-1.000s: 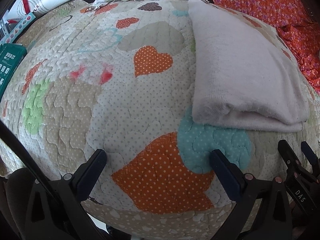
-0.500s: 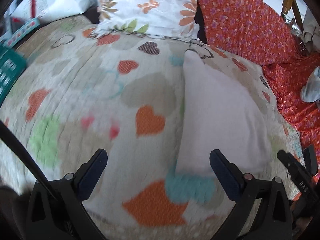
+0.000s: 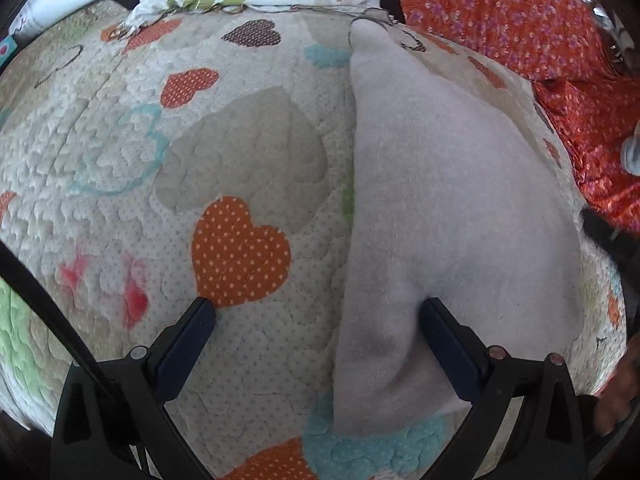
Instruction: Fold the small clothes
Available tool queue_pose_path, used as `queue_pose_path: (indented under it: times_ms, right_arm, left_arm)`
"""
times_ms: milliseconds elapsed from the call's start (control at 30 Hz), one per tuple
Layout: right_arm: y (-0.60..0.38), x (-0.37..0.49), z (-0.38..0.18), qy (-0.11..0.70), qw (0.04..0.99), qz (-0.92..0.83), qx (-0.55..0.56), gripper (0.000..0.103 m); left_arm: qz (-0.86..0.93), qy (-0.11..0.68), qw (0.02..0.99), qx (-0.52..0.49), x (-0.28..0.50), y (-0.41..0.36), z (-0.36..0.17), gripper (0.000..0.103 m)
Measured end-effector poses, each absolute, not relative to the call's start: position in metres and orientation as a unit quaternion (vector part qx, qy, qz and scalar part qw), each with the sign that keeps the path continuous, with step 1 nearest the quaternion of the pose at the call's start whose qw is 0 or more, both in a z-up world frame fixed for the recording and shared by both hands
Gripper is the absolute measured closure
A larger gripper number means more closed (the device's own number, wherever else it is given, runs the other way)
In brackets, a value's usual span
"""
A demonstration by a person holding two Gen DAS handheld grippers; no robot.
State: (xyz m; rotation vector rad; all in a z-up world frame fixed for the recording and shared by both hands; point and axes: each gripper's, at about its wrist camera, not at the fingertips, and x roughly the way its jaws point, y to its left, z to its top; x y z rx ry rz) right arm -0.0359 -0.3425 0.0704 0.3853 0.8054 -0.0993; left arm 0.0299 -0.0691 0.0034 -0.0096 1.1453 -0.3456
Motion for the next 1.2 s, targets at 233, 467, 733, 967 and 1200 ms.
queue_pose_path:
  times_ms: [233,467,733,967,1200]
  right_arm:
    - [-0.326,0.033,0.019,0.462,0.855,0.033,0.235,0.075]
    - [-0.281,0.048,0.076,0.400,0.884,0.109,0.217,0.072]
    - [-0.237,0.145,0.003,0.497,0.811,0.182,0.251,0.103]
    - [-0.284,0.205,0.006,0.478,0.834,0.050,0.270,0.103]
    - [-0.310,0.129,0.054,0.420,0.849,0.101,0.303,0.074]
  left_arm:
    - [-0.165,0.541,0.825,-0.005,0.027,-0.064,0.005,0.000]
    - [-0.169,0.523,0.835,-0.002,0.018,-0.057,0.014,0.000]
    - [-0.154,0.528,0.834,-0.049,0.008,-0.024,0.026,0.001]
    - [-0.137,0.515,0.844,-0.062,0.002,-0.004,0.038,0.001]
    - [-0.119,0.493,0.859,-0.072,-0.005,0.010,0.048,0.001]
